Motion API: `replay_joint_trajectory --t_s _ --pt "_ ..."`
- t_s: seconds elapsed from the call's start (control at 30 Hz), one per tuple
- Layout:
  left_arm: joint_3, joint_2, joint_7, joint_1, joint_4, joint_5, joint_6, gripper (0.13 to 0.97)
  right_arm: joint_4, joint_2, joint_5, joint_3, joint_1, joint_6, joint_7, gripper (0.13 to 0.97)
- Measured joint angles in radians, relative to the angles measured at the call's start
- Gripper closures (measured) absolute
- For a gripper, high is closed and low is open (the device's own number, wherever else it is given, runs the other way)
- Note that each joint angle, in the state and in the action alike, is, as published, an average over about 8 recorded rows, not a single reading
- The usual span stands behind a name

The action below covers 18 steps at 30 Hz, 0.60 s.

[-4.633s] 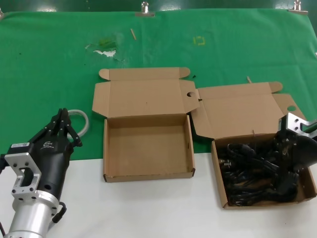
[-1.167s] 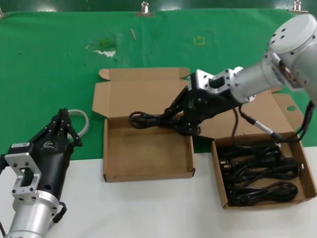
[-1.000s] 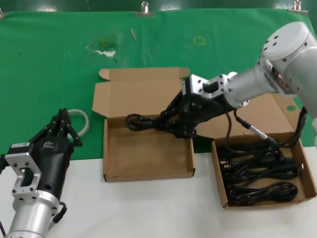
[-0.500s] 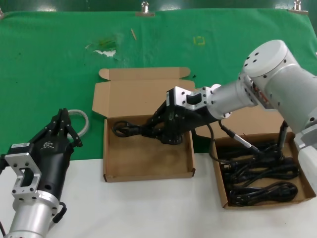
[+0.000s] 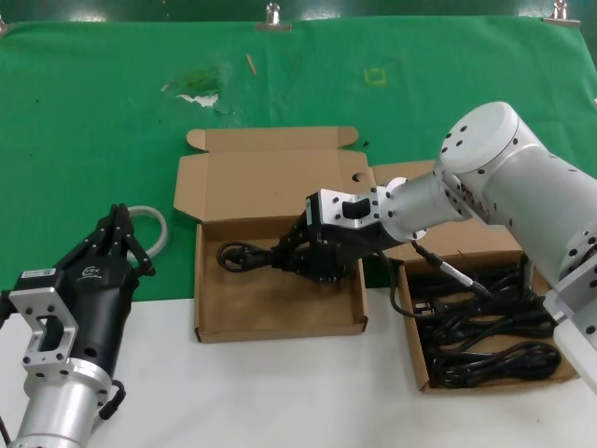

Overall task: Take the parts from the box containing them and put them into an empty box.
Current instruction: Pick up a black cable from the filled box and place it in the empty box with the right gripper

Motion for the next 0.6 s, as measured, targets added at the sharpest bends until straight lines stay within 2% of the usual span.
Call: replay_joint_trajectory --t_s 0.27,0.5,0.6 --pt "0.0 0.0 0.0 0.0 0.0 0.0 0.0 0.941 0.007 0.0 0.085 -0.083 -0.012 0.055 0.011 0.891" --pt "0.0 0.0 0.0 0.0 0.0 0.0 0.0 0.941 0.008 0.0 0.097 -0.094 -0.013 0.063 0.015 0.871" --pt "0.0 0.0 0.0 0.0 0.0 0.0 0.0 0.941 0.008 0.0 0.097 -0.094 -0.013 0.063 0.015 0.837"
